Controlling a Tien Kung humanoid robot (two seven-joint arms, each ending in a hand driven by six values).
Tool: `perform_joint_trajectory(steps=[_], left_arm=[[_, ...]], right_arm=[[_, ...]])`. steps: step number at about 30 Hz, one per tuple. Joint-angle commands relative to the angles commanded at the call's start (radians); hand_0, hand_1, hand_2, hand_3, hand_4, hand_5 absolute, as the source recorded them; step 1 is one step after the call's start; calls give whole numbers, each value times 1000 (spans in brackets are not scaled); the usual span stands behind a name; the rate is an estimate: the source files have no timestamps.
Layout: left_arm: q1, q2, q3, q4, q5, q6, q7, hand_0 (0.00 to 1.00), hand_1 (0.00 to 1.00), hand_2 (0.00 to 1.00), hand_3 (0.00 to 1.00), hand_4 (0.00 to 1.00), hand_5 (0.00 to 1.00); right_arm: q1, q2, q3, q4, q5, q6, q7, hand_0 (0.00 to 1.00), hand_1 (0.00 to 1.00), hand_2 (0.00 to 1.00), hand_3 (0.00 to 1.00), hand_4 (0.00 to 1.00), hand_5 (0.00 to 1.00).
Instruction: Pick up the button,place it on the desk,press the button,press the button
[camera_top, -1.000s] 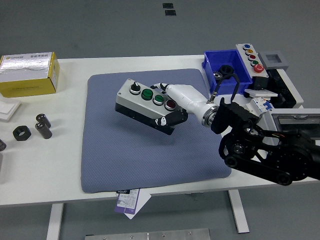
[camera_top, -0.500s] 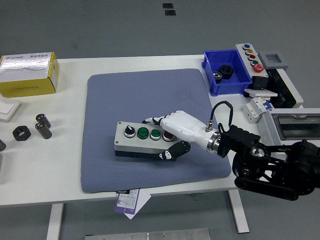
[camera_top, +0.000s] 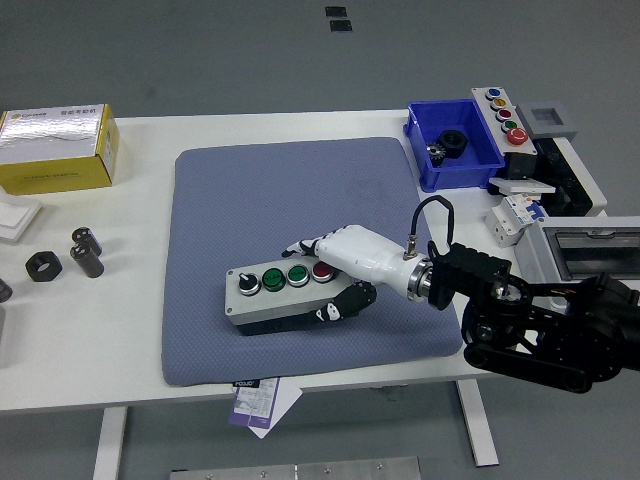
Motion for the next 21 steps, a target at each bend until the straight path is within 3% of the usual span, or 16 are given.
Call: perform_joint_trajectory(steps=[1,12,18,19,21], left_arm=[[0,0,1,0,0,0,0,688,631,554,603,674,217],[-3,3,5,0,4,0,0,689,631,554,603,674,217],[-4,4,5,0,5,0,0,689,631,554,603,674,217],[-4,4,4,0,6,0,0,688,631,554,602,674,217],[-4,3,4,0,5,0,0,688,631,554,602,674,217]], right_arm=[[-1,-1,-1,1,6,0,0,857,783,800,792,36,2],[-2,-15,-11,12,61,-6,-9,860,801,815,818,17,2],[5,-27,-12,17,90,-3,-10,868,807,828,843,28,2],[7,-30,-12,20,95,-3,-10,870,812,847,892,103,2],[13,-39,-14,29,108,-3,-8,870,812,847,892,103,2]])
